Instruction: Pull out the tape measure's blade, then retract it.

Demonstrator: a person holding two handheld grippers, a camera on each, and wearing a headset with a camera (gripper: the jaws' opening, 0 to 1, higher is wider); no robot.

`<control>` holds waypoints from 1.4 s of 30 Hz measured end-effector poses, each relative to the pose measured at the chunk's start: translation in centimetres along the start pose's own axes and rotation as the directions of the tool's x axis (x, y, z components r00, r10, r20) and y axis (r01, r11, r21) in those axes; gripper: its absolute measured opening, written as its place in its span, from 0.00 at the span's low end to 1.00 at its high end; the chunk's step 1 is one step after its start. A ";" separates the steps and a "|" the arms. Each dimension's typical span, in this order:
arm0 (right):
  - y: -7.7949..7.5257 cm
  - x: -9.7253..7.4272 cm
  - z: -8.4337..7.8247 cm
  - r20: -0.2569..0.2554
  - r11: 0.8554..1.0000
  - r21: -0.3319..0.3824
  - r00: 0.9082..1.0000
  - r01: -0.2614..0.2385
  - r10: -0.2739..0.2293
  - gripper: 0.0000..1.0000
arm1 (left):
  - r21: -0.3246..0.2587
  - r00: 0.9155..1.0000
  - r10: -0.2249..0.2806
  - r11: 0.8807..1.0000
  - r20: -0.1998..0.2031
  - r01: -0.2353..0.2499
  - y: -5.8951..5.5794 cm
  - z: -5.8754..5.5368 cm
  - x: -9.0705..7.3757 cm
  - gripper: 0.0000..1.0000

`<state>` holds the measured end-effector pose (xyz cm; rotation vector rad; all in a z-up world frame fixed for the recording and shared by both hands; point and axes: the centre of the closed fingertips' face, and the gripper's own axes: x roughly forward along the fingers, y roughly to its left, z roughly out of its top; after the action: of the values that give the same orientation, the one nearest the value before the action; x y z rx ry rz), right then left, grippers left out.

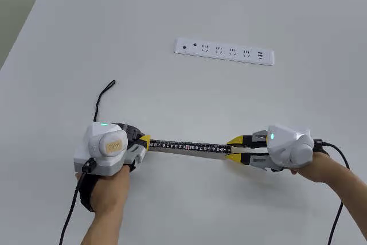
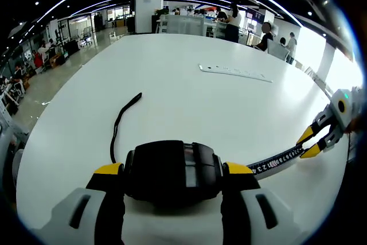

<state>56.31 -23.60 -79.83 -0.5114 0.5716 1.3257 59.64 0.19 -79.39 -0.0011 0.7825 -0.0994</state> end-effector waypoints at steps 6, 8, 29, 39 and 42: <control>0.0 0.3 0.2 0.003 1.000 -0.002 1.000 -0.004 0.004 0.14 | 0.002 1.000 -0.002 1.000 0.000 0.002 0.0 0.0 0.0 0.65; 0.0 0.4 0.3 0.004 1.000 -0.004 1.000 -0.005 0.005 0.14 | 0.002 1.000 -0.002 1.000 -0.002 0.002 0.0 0.0 0.0 0.65; 0.2 1.5 1.0 0.007 1.000 -0.011 1.000 -0.017 0.017 0.14 | 0.004 1.000 -0.008 1.000 0.005 0.008 0.0 0.0 0.1 0.66; 0.3 2.1 1.1 0.012 1.000 -0.011 1.000 -0.024 0.024 0.14 | 0.005 1.000 -0.008 1.000 0.008 0.008 0.0 0.0 0.0 0.66; 0.3 2.2 1.3 0.015 1.000 -0.012 1.000 -0.026 0.026 0.14 | 0.004 1.000 -0.008 1.000 0.006 0.008 0.0 0.0 0.0 0.66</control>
<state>56.43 -21.08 -80.31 -0.5046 0.5603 1.3571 59.64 0.19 -79.43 -0.0005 0.7759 -0.1088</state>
